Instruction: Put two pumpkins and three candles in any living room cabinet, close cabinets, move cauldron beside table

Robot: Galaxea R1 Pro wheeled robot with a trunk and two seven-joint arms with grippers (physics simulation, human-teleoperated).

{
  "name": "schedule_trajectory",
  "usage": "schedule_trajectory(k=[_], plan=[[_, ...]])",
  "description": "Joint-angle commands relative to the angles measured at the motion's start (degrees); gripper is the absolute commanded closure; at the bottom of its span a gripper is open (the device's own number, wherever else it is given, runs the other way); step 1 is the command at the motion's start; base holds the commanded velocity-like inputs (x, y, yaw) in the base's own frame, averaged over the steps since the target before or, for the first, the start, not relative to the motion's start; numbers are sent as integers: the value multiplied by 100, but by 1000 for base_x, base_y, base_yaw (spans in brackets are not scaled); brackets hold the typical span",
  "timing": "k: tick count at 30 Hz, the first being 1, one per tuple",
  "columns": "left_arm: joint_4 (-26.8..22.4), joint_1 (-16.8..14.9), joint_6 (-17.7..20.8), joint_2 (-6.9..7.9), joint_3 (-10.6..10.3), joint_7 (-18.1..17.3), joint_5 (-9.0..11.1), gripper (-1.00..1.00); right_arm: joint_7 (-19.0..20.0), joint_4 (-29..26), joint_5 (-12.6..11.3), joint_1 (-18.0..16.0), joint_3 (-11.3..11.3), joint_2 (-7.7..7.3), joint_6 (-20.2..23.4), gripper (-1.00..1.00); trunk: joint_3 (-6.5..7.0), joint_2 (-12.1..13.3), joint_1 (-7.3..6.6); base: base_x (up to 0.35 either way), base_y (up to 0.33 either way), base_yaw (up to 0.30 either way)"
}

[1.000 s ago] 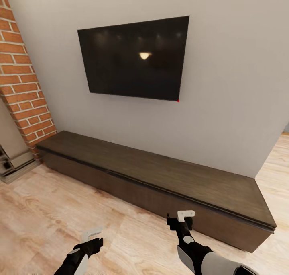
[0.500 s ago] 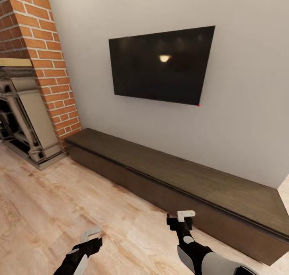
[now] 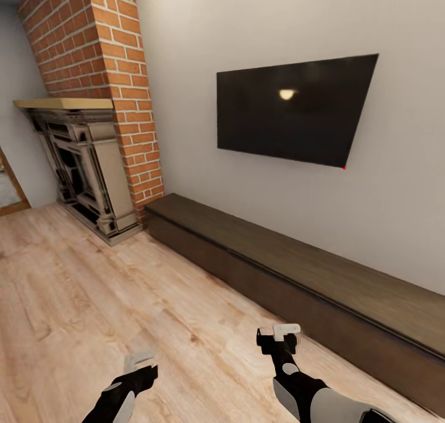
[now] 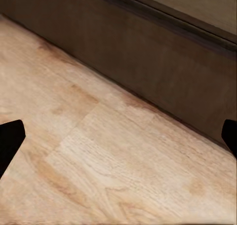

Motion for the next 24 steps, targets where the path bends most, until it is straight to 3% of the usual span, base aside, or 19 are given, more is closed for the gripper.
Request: schedule_trajectory(k=[1,14,24], plan=[[-8,-2,23,0,-6,33,54,-100,-28,3,-38,-4,49,0,-15,-100,17,39,-26,-270,185,271],[-9,-2,22,0,-6,33,54,-100,-28,1,-38,-4,49,0,-15,-100,302,560,-312,-208,161,271],[-9,-2,22,0,-10,41,52,-100,-28,4,-41,-4,49,0,-15,-100,521,961,-531,-107,89,271]])
